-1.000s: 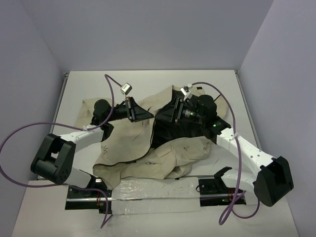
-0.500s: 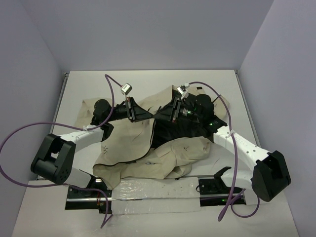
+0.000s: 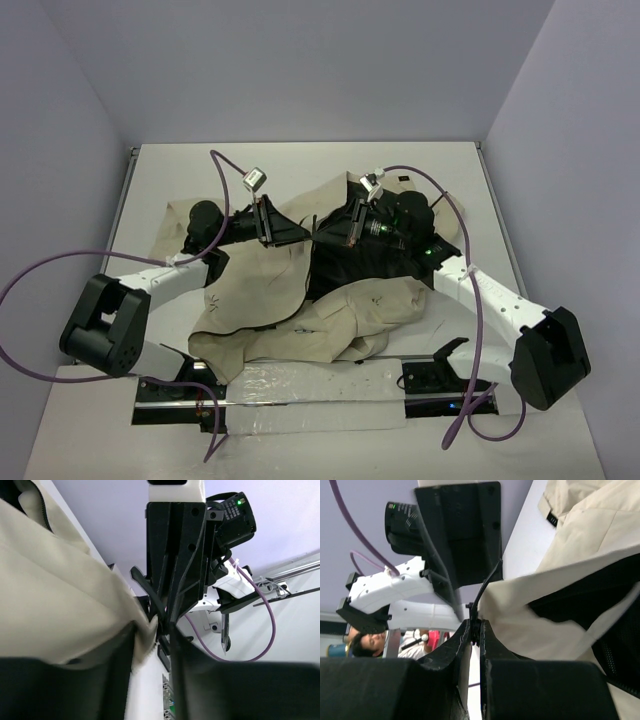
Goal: Zip up the jacket
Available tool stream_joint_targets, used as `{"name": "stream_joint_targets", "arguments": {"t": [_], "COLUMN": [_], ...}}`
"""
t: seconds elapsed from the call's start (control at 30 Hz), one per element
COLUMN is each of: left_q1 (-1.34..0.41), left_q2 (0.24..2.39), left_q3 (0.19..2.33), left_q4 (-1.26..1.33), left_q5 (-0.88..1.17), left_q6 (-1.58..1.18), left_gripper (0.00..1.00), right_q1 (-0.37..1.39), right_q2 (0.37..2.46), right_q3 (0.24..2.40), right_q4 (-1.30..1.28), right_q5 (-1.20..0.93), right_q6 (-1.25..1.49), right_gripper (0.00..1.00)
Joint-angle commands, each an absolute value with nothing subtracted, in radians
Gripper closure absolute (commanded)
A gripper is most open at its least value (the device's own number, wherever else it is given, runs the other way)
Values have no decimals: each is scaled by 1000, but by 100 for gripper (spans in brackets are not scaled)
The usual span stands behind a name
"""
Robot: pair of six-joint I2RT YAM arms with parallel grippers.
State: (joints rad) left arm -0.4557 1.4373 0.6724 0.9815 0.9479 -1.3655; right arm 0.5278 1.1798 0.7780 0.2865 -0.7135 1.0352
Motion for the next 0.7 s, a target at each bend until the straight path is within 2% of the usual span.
{"name": "stream_joint_targets", "arguments": {"t": [0.0, 0.07, 0.13, 0.43, 0.67], "left_q1": [-460, -460, -460, -471, -501], "left_q2": [1386, 1376, 1374, 1367, 1396], "left_q3": [697, 687, 681, 682, 704], "left_q4": [994, 994, 1001, 1050, 1060], "left_q5": [968, 966, 963, 946, 953], "left_q6": [-1342, -1338, -1341, -1344, -1337], "left_gripper": [24, 11, 10, 25, 26], "right_q1": [534, 534, 534, 534, 534], "right_q2": [1127, 1120, 1117, 1111, 1111], "right_q3": [796, 795, 795, 779, 778], "right_q4": [301, 299, 302, 340, 360], "right_q5": [-690, -692, -695, -712, -722], "right_q6": [1015, 1013, 1016, 1050, 1066], "right_gripper": [100, 100, 100, 100, 100]}}
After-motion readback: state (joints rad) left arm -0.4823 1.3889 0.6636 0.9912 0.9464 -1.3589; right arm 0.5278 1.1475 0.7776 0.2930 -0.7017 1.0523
